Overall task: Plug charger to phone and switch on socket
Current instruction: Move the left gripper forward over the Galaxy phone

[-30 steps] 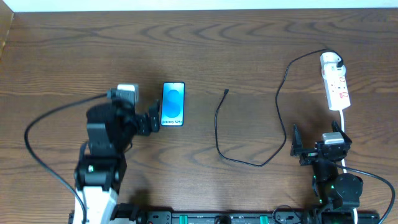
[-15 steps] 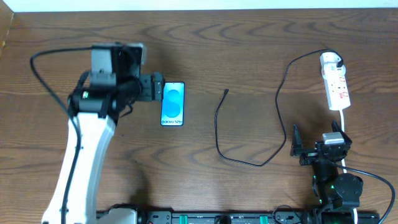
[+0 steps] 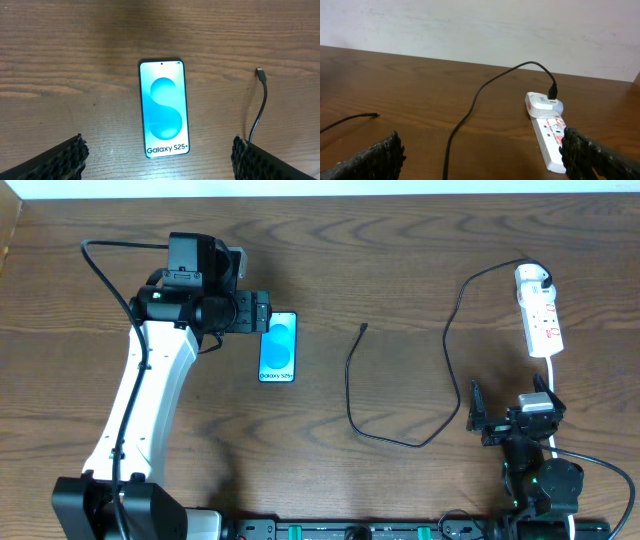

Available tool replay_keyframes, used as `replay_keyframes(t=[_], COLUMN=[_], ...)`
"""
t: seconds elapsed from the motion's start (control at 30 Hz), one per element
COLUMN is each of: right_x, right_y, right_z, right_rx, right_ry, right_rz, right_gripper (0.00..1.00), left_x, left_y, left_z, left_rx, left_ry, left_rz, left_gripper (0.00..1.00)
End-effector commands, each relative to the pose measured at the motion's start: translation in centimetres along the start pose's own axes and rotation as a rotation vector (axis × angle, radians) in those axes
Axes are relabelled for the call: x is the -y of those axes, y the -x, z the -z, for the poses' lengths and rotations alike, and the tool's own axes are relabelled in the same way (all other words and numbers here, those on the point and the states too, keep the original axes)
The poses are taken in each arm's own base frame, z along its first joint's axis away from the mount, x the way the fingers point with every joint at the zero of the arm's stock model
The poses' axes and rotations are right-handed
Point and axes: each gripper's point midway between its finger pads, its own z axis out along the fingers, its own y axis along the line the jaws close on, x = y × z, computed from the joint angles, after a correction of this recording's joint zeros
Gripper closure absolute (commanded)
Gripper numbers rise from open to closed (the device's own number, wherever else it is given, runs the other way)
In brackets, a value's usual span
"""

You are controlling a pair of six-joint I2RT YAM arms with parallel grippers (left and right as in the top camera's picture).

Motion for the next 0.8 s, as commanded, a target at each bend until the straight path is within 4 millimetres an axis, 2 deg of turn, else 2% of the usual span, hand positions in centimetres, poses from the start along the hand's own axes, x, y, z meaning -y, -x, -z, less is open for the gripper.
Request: replay_keyframes(t=[0.0, 0.47, 0.77], right_x=[0.0, 0.0, 0.0], right_y=[-0.1, -0.1, -0.1], right_z=[0.0, 0.0, 0.0], right_rx=[-0.001, -0.001, -0.001], right_ry=[-0.001, -0.001, -0.001], right_rz=[-0.011, -0.011, -0.011], right_gripper=[0.01, 0.01, 0.01], left_x=[0.3, 0.3, 0.8], left_y=[0.6, 0.8, 3.1], left_z=[0.4, 0.4, 0.6], left_rx=[0.016, 0.023, 0.115], left_ry=[-0.010, -0.010, -0.020], left_rz=[-0.010, -0.011, 0.009], left_gripper=[0.07, 0.07, 0.07])
